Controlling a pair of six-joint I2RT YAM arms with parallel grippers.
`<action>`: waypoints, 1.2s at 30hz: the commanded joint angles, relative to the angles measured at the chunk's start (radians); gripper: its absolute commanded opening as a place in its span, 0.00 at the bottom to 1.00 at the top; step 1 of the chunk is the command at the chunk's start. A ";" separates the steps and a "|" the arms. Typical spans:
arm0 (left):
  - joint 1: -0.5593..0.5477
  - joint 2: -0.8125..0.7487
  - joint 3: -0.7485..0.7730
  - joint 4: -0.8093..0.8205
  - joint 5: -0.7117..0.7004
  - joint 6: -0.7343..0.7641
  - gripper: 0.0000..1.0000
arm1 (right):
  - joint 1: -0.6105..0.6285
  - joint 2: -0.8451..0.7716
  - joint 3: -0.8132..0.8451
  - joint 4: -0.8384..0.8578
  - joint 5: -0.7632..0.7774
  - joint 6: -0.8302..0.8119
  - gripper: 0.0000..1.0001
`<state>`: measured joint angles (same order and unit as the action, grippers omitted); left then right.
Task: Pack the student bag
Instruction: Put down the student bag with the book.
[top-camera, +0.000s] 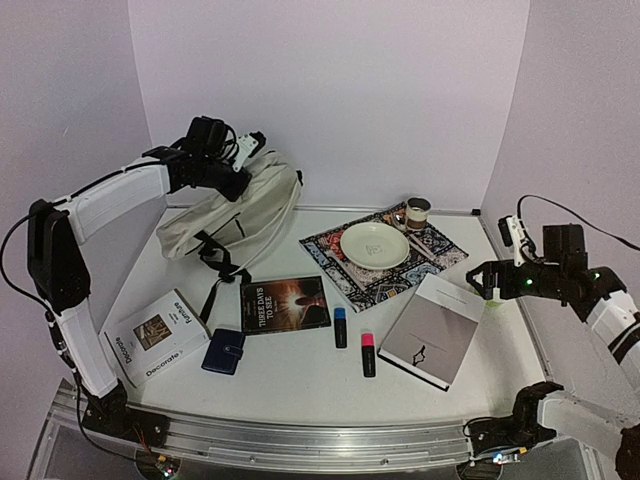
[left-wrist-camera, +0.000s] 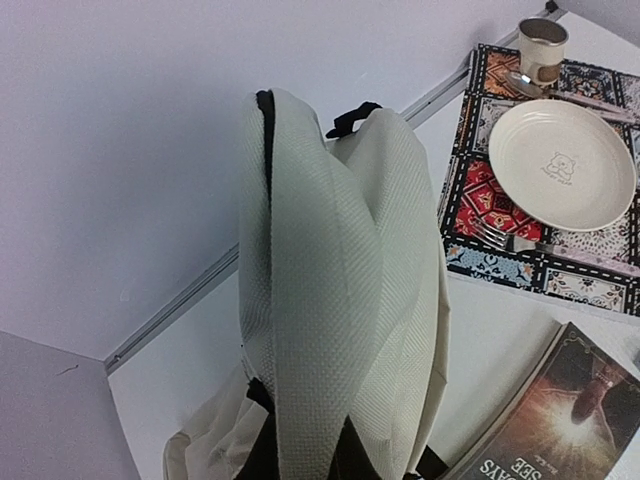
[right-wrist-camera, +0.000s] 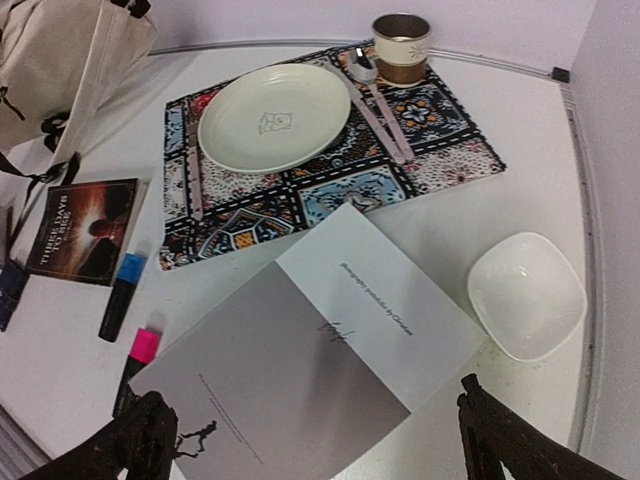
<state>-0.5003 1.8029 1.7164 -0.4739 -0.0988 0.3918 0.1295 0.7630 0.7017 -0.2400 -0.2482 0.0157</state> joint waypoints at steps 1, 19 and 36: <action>-0.001 -0.133 0.059 0.009 0.020 -0.089 0.00 | 0.020 0.088 0.087 0.016 -0.159 0.082 0.98; 0.000 -0.277 0.203 -0.004 0.171 -0.500 0.00 | 0.607 0.449 0.135 0.485 0.135 0.289 0.98; -0.001 -0.310 0.250 0.111 0.569 -0.750 0.00 | 0.697 0.602 0.120 0.843 0.101 0.454 0.98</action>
<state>-0.5003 1.5322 1.9110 -0.5646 0.3108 -0.2621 0.8045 1.3385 0.7902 0.4648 -0.1408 0.4184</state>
